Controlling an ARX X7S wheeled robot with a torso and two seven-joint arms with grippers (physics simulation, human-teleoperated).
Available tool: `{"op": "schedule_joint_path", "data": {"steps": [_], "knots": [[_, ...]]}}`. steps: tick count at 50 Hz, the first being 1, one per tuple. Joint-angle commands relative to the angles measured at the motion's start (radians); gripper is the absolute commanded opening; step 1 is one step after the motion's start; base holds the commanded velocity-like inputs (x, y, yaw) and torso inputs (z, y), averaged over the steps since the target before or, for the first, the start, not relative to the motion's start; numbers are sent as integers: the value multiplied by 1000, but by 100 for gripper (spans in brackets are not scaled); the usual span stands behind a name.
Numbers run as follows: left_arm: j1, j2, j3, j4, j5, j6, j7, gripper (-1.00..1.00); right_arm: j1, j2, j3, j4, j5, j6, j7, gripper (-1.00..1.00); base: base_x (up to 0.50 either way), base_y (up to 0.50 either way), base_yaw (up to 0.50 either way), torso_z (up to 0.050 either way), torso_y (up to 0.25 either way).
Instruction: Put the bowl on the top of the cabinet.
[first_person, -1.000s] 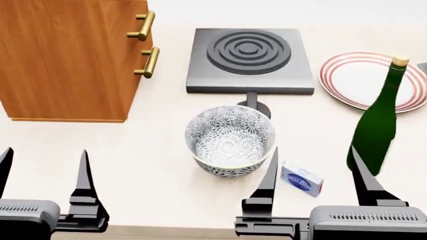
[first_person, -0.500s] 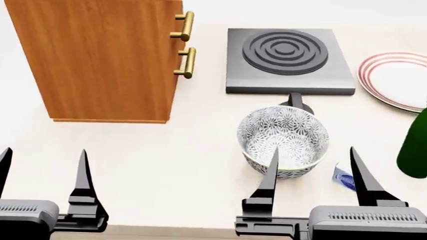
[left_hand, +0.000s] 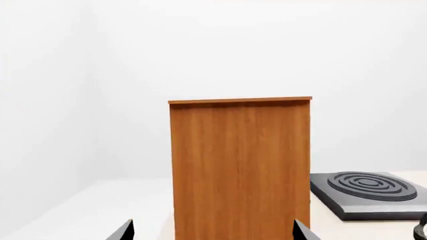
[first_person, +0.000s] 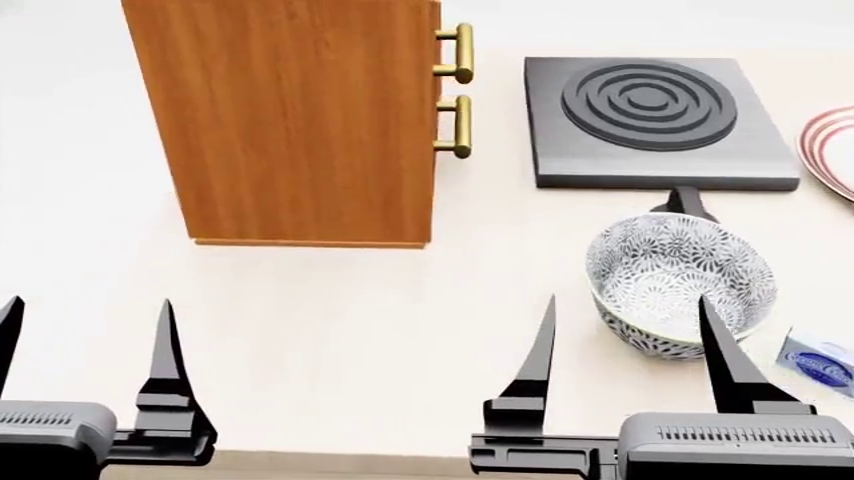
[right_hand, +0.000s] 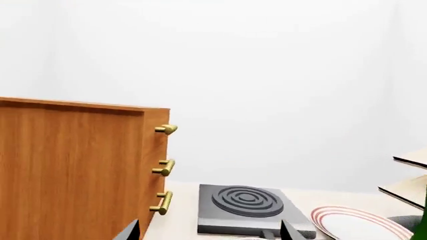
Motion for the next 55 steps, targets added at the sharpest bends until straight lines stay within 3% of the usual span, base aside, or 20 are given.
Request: {"op": "schedule_joint_path", "data": {"steps": [1,11,29,39,55], "knots": [[0,-8,3,5,-7,-1,-8,100,1,7,-5,-5,8,4,10,100,0,500,0,0,0],[2,-13,3,0,-16,7,-14,100,1,11,-15,1,11,0,12,100,0,494,0,0,0],[-2,-20,10,-10,-24,12,-25,100,-2,24,-25,-5,23,8,22,100,0,5,0,0,0],[-3,-25,13,-10,-28,13,-31,100,-3,29,-30,3,24,-5,28,100,434,34,0,0,0],[0,-33,18,-7,-35,18,-41,100,3,38,-44,-2,24,31,42,100,144,0,0,0,0]]}}
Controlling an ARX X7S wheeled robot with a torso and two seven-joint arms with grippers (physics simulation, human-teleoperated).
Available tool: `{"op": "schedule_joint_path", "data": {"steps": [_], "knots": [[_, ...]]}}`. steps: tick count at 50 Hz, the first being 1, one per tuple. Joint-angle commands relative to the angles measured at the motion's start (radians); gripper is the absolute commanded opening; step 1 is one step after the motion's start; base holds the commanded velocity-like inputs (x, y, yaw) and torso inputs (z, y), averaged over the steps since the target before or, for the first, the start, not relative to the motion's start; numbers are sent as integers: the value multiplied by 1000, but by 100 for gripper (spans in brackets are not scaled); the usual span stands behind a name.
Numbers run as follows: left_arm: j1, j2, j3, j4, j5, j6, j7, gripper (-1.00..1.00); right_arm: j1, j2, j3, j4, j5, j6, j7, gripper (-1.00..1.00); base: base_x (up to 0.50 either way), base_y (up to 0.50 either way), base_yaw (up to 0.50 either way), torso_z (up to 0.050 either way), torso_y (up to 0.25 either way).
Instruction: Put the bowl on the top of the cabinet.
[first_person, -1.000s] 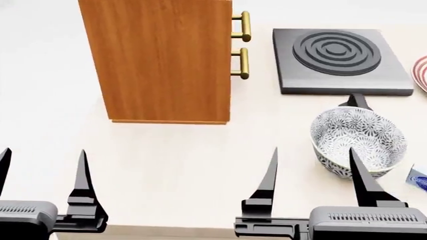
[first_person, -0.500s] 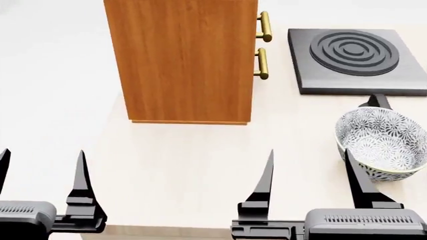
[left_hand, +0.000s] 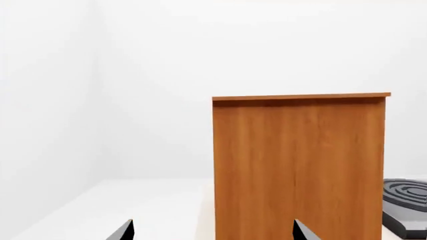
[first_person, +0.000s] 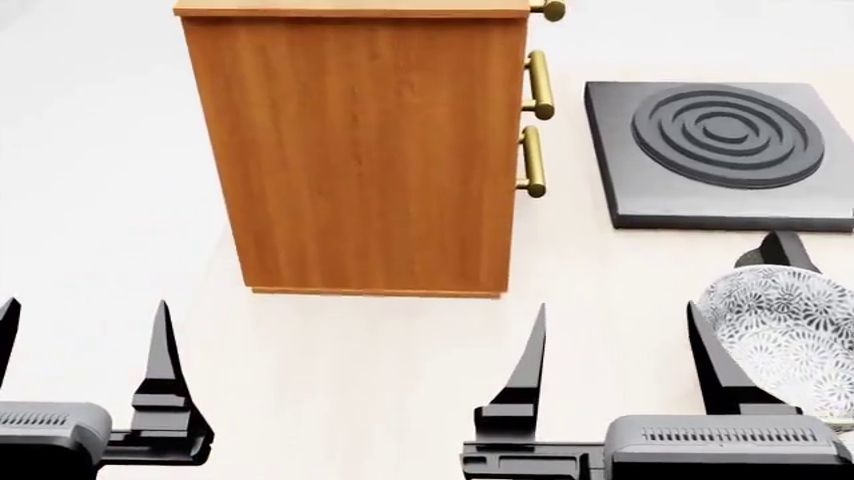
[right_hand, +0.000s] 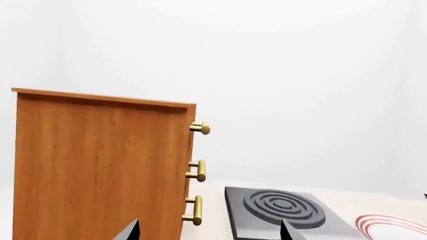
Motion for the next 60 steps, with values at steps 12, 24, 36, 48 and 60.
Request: {"op": "schedule_joint_path", "data": {"steps": [12,24,36,48,60], "knots": [[-2,-10,7,-2,-9,4,-13,100,5,11,-10,3,6,11,14,100,500,0,0,0,0],[-4,-15,10,-11,-15,12,-18,100,-2,17,-21,13,-2,-16,21,100,149,0,0,0,0],[-5,-19,14,-3,-20,6,-26,100,5,24,-25,7,4,8,26,100,120,10,0,0,0],[-4,-25,20,-8,-23,14,-33,100,2,28,-24,7,3,-5,37,100,127,23,0,0,1],[-5,-30,25,-9,-27,15,-40,100,0,38,-52,10,-47,6,68,100,0,0,0,0,0]]}}
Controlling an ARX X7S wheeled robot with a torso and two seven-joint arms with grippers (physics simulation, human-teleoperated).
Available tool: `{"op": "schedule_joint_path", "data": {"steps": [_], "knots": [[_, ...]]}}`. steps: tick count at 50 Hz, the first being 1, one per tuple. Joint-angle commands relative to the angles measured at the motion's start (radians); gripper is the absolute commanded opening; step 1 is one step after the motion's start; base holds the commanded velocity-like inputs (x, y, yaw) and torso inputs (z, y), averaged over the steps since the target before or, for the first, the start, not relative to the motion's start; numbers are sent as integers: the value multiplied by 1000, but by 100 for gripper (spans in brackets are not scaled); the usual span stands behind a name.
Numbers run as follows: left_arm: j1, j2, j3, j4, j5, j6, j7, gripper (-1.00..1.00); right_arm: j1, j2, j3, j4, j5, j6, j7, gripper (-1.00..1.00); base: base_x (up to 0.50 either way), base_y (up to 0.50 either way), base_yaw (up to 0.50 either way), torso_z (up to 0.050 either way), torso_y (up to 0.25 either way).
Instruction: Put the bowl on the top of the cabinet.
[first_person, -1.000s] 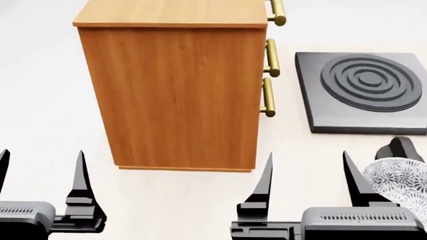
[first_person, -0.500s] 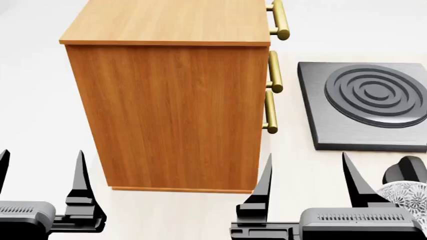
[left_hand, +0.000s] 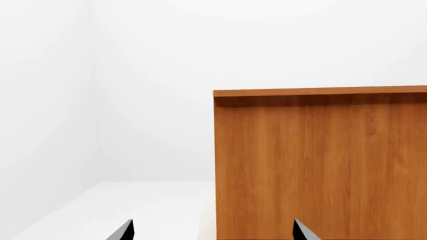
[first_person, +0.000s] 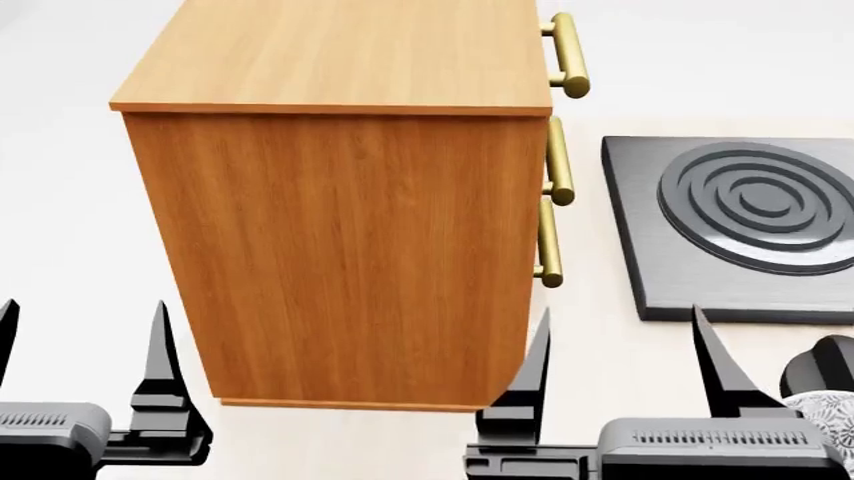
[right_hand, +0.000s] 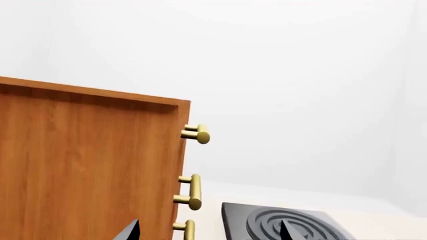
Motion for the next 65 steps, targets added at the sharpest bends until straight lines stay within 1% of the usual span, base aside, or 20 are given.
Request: {"op": "schedule_joint_path", "data": {"steps": [1,13,20,29,31,32,33,39,41,46,47,50,51,52,54,57,59,61,64,65], "knots": [[-1,-5,4,0,-5,2,-6,100,-3,8,-15,0,-22,10,17,100,0,0,0,0,0],[-2,-11,10,5,-9,1,-13,100,5,12,-16,-16,-10,48,21,100,5,0,0,0,0],[-1,-13,12,2,-12,5,-17,100,-7,11,-7,1,-5,14,26,100,235,0,0,0,0],[-1,-17,16,0,-13,5,-22,100,-9,30,-35,-31,-40,80,43,100,0,0,0,0,0],[0,-18,15,0,-14,6,-24,100,2,21,-8,-55,-5,153,44,100,0,0,0,0,0],[-1,-19,15,2,-15,4,-24,100,-2,26,-8,-58,-9,139,44,100,0,0,0,0,0],[0,-20,14,1,-15,6,-25,100,-2,31,-1,-75,-13,165,52,100,0,0,0,0,0],[-3,-20,17,-3,-18,8,-28,100,-24,95,-23,-191,-48,282,48,100,0,0,0,0,0],[-4,-20,18,-3,-18,6,-29,100,-32,124,-7,-263,-43,363,41,100,0,0,0,0,0],[-9,-20,25,-2,-17,2,-32,100,-30,136,98,-366,32,491,4,100,0,0,0,0,0],[-9,-20,28,-3,-16,4,-32,100,-19,139,147,-405,65,558,-14,100,0,0,0,0,0],[-11,-21,27,-3,-18,2,-34,100,-10,151,186,-443,96,625,-22,100,0,0,0,0,0],[-11,-21,28,-6,-18,5,-34,100,-9,170,200,-446,130,638,-4,100,0,0,0,0,0],[-11,-22,27,-9,-17,8,-35,100,-8,209,218,-446,214,654,45,100,0,0,0,0,0],[-12,-23,24,-2,-21,2,-37,100,-10,312,234,-446,416,639,201,100,0,0,0,0,0],[-7,-27,28,6,-19,2,-39,100,-37,489,208,-446,680,587,434,100,0,0,0,0,0],[-9,-26,27,3,-22,2,-40,100,-62,576,189,-445,767,542,531,100,0,0,0,0,0],[-8,-25,30,-4,-20,8,-40,100,-117,639,214,-445,834,519,591,100,0,0,0,0,0],[-11,-26,31,1,-21,3,-43,100,-179,718,223,-445,884,465,656,100,0,0,0,0,0],[-12,-26,33,7,-21,-1,-44,100,-228,752,246,-445,914,447,683,100,0,0,0,0,0]]}}
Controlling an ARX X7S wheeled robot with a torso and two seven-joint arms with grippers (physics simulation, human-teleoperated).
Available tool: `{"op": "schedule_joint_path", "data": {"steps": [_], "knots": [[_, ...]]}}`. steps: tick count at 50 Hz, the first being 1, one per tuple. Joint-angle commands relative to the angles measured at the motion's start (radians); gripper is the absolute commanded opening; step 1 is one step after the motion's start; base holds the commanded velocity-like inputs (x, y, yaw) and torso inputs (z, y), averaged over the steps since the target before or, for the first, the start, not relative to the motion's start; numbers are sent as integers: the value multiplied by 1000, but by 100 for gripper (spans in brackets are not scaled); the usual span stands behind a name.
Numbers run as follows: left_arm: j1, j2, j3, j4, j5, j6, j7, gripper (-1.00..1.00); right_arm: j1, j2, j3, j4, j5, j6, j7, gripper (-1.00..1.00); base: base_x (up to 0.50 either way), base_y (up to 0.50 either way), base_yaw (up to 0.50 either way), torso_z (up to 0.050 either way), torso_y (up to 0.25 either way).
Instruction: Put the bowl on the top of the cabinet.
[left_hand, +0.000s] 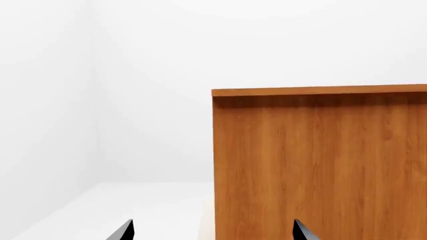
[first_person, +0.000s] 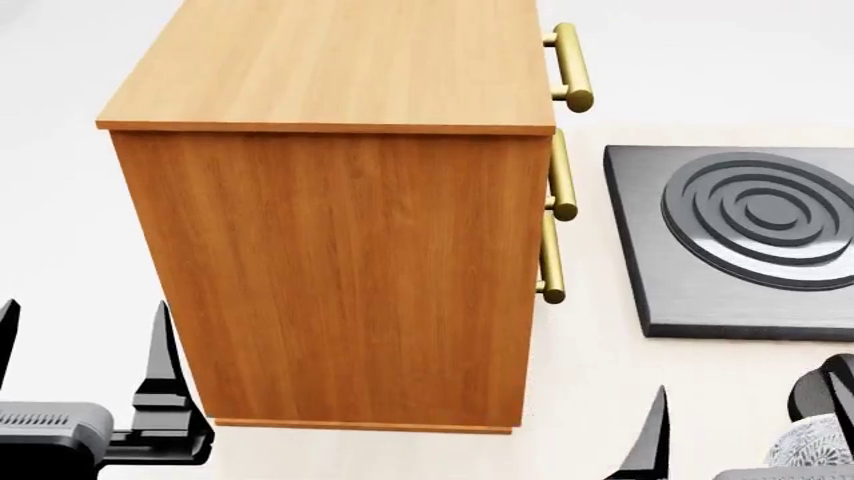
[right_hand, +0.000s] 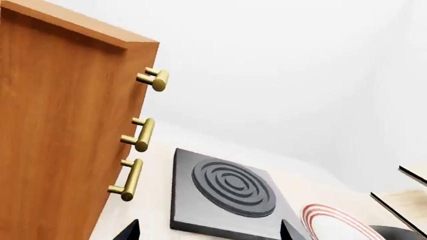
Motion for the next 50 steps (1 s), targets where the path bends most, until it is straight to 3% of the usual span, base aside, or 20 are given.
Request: {"op": "schedule_joint_path", "data": {"steps": [1,8,16,50], "knots": [[-2,-2,8,8,-2,-5,-8,100,-177,336,71,-42,387,-84,337,100,0,0,0,0,0],[-1,-8,6,20,-6,-11,-13,100,-364,507,104,-41,422,-284,450,100,0,0,0,0,0],[-1,-9,10,16,-5,-6,-17,100,-553,541,162,-33,380,-377,469,100,0,0,0,0,0],[-8,-20,26,12,-5,-2,-34,100,-465,445,-59,85,246,-389,376,100,0,0,0,0,0]]}}
